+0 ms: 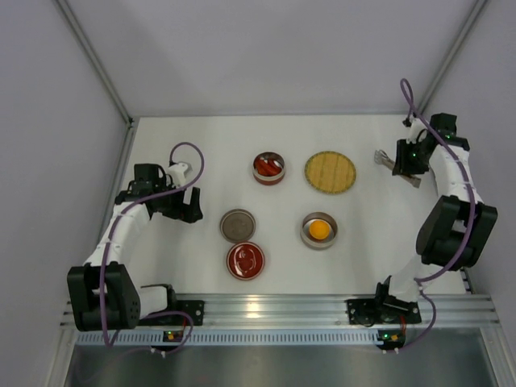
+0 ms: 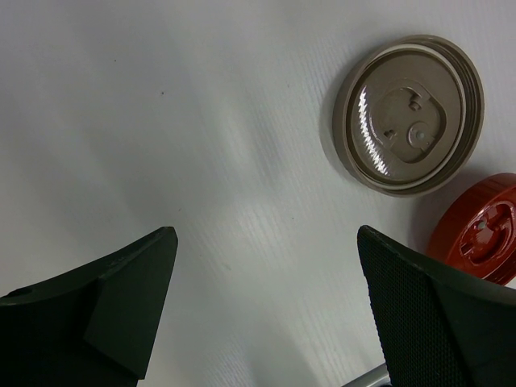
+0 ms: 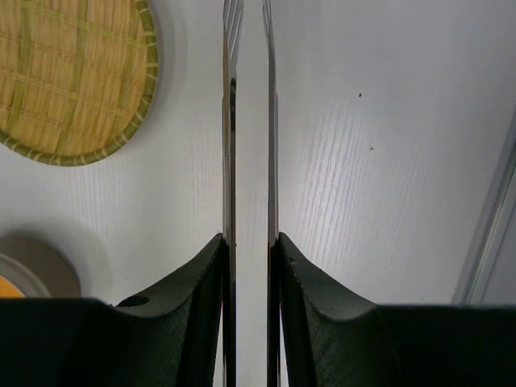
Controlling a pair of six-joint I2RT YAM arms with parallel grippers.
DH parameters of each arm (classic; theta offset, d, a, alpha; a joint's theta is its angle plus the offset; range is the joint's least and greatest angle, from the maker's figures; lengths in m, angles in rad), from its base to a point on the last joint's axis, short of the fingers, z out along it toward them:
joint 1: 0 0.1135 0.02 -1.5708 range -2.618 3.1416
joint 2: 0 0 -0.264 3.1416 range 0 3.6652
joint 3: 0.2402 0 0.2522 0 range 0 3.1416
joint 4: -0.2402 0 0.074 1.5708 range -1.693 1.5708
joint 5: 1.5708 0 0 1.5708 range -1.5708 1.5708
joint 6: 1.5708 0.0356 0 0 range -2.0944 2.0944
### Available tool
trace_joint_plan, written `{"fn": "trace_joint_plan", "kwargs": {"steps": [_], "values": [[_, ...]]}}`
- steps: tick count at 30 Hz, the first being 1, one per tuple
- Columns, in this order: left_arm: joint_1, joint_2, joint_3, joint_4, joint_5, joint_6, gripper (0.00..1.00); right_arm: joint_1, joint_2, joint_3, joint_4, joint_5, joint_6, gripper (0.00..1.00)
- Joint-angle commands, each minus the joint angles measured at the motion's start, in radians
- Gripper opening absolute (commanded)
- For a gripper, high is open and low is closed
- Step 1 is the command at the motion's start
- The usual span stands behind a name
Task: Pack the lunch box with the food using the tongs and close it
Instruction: Place the clamp at the center of the board.
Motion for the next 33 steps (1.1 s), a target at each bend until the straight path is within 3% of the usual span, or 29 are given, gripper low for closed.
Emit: {"fn": "trace_joint_plan", "kwargs": {"steps": [1,16,20,25,28,29,30,33], "values": [[-0.002,0.006,0.04,0.011,0.034,-0.023,0.98,0.006,0.073,0.005,0.166,0.031,0.026,0.3],[-0.002,0.005,0.016,0.01,0.006,0.007,0.98,0.006,0.238,-0.102,0.147,0.077,-0.104,0.43],[-0.002,-0.003,0.016,-0.001,0.006,0.018,0.98,0.006,0.255,-0.101,0.119,0.071,-0.12,0.56],[-0.002,-0.012,0.017,-0.016,0.0,0.035,0.98,0.006,0.25,-0.079,0.084,0.052,-0.126,0.64],[-0.002,-0.02,0.027,-0.027,0.0,0.043,0.98,0.006,0.229,-0.055,0.048,0.046,-0.14,0.74],[-0.002,-0.021,0.028,-0.033,0.0,0.044,0.98,0.006,0.21,-0.046,0.038,0.045,-0.144,0.95],[-0.002,-0.024,0.033,-0.038,-0.002,0.046,0.98,0.006,0.198,-0.035,0.022,0.042,-0.15,0.99],[-0.002,-0.035,0.053,-0.062,0.004,0.049,0.98,0.006,0.144,0.019,-0.036,0.026,-0.164,0.99]]}}
